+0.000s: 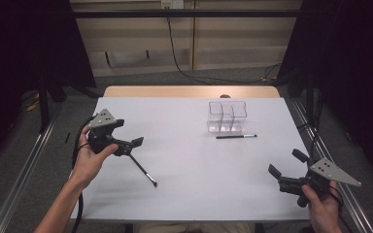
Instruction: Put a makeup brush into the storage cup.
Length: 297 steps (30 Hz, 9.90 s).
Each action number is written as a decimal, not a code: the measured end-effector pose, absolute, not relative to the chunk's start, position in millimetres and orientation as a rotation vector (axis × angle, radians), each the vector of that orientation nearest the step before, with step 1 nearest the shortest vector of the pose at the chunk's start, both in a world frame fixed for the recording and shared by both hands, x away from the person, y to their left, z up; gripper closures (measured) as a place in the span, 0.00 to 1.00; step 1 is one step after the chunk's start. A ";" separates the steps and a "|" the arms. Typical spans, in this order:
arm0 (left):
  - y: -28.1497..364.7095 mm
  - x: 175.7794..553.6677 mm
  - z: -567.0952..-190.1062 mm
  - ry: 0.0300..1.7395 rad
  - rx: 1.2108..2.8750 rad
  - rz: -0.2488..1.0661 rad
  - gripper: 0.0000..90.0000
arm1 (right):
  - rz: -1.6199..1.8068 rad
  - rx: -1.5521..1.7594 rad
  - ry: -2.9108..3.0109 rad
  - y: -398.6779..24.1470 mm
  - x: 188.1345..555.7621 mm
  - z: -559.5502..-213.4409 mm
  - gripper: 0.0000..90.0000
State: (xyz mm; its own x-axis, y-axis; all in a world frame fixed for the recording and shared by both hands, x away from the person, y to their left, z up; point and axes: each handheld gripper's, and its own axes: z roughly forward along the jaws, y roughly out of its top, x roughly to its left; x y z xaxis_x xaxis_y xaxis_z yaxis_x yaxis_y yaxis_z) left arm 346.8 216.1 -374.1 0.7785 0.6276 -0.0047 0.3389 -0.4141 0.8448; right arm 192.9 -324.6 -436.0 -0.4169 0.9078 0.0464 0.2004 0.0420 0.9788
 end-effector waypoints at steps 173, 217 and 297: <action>184.0 394.7 -414.0 0.253 2.796 -0.211 0.94 | 1.412 1.139 1.770 -320.2 195.1 -441.2 0.00; 203.4 361.5 -411.4 0.450 2.188 -0.060 0.94 | 1.407 1.147 1.780 -319.2 195.6 -441.7 0.00; 170.5 308.1 -423.6 0.442 1.755 0.067 0.94 | 1.523 1.006 1.857 -278.8 208.1 -425.0 0.00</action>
State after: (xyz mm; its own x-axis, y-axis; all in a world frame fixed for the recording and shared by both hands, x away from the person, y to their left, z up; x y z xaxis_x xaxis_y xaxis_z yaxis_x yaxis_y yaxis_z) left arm 308.1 170.5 -423.6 0.9245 0.3287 -0.1929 0.2572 -0.1646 0.9522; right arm 208.1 -278.8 -425.0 -0.5815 0.8116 0.0553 0.2131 0.0864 0.9732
